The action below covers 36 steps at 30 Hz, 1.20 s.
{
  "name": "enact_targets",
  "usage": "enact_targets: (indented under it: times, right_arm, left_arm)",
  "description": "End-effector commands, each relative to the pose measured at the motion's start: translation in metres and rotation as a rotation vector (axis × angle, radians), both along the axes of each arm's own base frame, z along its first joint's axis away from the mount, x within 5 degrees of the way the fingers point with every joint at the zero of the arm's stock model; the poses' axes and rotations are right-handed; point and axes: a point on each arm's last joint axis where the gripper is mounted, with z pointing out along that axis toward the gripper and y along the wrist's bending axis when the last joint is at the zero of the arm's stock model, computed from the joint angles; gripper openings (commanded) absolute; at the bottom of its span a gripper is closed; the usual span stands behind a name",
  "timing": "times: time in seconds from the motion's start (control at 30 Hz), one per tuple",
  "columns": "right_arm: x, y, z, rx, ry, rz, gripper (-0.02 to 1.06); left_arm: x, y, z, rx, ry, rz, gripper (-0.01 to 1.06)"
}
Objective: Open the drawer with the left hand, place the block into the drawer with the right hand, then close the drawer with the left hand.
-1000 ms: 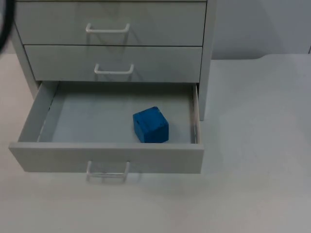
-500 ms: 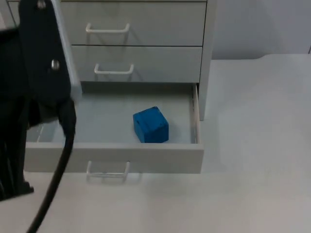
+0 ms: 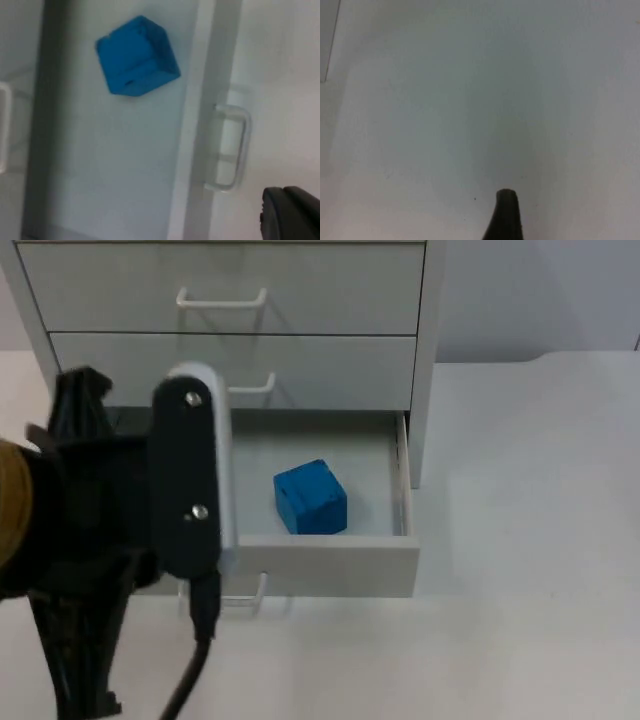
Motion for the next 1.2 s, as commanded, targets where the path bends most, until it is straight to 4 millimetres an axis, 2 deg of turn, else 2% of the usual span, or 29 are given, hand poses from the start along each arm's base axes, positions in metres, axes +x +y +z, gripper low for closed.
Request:
enact_targets:
  times: [0.0, 0.1, 0.3, 0.5, 0.63, 0.83, 1.17]
  right_arm:
    - [0.000, -0.001, 0.001, -0.013, -0.018, 0.007, 0.64]
    - [0.000, -0.001, 0.001, -0.013, -0.018, 0.007, 0.64]
    - [0.000, -0.001, 0.002, -0.014, -0.021, 0.007, 0.64]
    - [0.000, -0.001, 0.002, -0.014, -0.024, 0.007, 0.64]
    - [0.001, -0.001, 0.002, -0.014, -0.029, 0.007, 0.64]
    - [0.001, -0.001, 0.002, -0.015, -0.033, 0.007, 0.64]
    - [0.001, -0.001, 0.003, -0.016, -0.038, 0.007, 0.64]
  left_arm:
    - [0.003, -0.005, -0.009, 0.015, 0.024, -0.004, 0.00]
    - [0.013, -0.009, -0.022, 0.068, 0.051, 0.042, 0.00]
    - [0.030, -0.011, -0.033, 0.110, 0.013, 0.173, 0.00]
    - [0.035, -0.016, -0.043, 0.107, -0.031, 0.199, 0.00]
    - [0.037, -0.025, -0.054, 0.156, -0.123, 0.157, 0.00]
    - [0.038, -0.024, -0.073, 0.180, -0.085, 0.200, 0.00]
    - [0.044, -0.027, -0.085, 0.218, -0.081, 0.210, 0.00]
